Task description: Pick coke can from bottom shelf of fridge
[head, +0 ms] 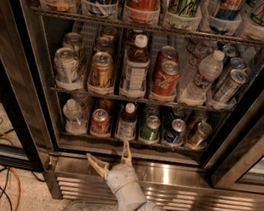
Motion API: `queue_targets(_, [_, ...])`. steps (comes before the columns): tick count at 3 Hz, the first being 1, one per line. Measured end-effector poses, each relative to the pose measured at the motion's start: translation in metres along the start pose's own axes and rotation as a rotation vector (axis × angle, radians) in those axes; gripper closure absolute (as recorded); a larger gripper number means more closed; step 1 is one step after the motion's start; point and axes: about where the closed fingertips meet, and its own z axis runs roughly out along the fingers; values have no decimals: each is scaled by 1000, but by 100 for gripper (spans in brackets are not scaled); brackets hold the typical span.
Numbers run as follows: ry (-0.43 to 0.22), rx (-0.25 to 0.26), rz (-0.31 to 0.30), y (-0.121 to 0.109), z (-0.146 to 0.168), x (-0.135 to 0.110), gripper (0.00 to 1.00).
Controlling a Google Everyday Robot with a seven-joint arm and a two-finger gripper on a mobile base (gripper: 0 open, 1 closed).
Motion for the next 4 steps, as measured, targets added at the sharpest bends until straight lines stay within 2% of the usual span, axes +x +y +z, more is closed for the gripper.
queue_targets(1, [0,0,0,0,0,0,17])
queue_targets(2, [0,-1,0,0,0,0,24])
queue_targets(3, [0,-1,0,0,0,0,38])
queue_targets(4, [10,-14,8,1,15,0,23])
